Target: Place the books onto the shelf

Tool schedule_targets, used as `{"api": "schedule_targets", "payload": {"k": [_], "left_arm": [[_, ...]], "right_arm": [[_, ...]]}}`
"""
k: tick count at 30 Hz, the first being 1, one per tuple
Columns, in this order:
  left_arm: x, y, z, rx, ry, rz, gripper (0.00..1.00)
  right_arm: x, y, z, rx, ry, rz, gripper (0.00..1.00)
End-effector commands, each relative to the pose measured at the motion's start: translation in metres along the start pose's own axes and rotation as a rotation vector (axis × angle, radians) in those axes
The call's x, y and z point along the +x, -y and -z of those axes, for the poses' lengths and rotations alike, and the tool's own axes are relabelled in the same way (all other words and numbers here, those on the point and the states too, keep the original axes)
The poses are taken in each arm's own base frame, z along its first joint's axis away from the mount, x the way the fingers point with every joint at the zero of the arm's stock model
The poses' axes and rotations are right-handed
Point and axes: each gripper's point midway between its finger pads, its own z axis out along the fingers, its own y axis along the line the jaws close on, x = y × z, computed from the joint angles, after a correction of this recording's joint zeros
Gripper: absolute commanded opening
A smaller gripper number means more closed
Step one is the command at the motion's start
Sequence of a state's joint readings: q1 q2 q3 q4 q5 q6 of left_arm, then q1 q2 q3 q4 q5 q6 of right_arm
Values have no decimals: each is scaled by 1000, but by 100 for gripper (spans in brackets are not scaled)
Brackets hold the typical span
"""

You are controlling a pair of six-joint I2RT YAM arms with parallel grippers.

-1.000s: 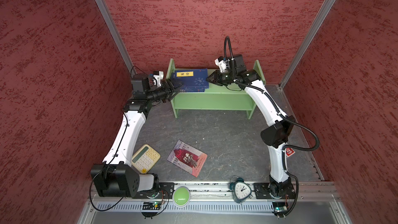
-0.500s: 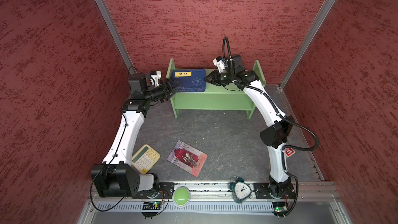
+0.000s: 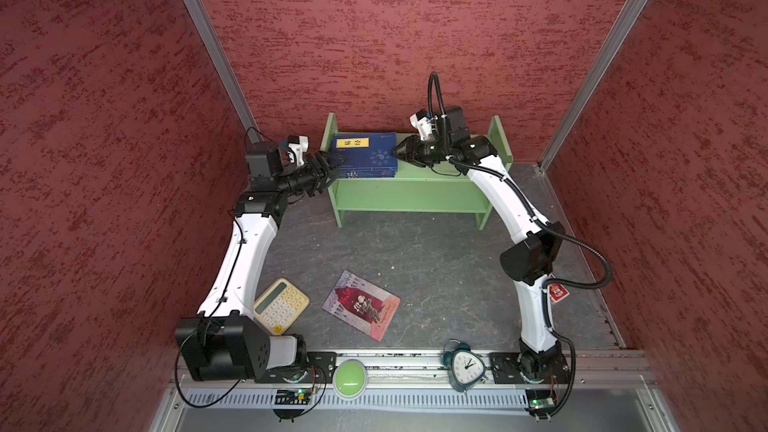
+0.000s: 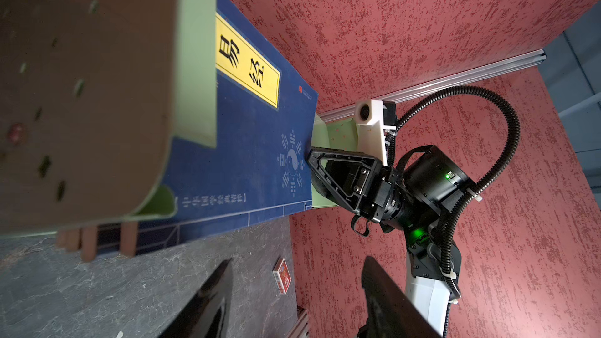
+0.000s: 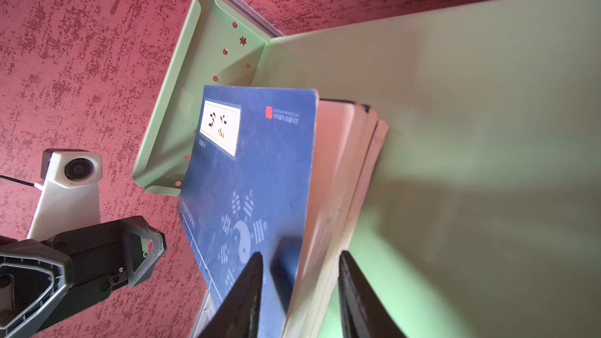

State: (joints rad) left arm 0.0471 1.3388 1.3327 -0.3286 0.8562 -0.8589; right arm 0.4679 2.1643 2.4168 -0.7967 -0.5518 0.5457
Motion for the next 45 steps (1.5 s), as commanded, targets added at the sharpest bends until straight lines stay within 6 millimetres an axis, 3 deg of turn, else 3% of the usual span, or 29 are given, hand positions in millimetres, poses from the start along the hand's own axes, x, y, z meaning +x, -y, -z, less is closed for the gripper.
{"api": "schedule_targets", "payload": {"k": [1,6,10,20,30,45], "left_arm": [[-5,4,3,21,8,-15,64],[0,23,19,66,5,-24,64],[5,31,27,71,-4,-29,64],[7,9,19,32,-11,-7,64],[6,6,14,32,-16,-4,64],[4,-4,1,12,-27,-5,64]], "right_arm": [[-14,-18,14,-5,67,50,42],[-16,-29,30,-1,94,72,42],[-11,-29,31,1,78,70,41],[-2,-28,18,-8,48,66,36],[4,-15,12,39,27,66,34],[1,-14,1,17,20,65,28]]}}
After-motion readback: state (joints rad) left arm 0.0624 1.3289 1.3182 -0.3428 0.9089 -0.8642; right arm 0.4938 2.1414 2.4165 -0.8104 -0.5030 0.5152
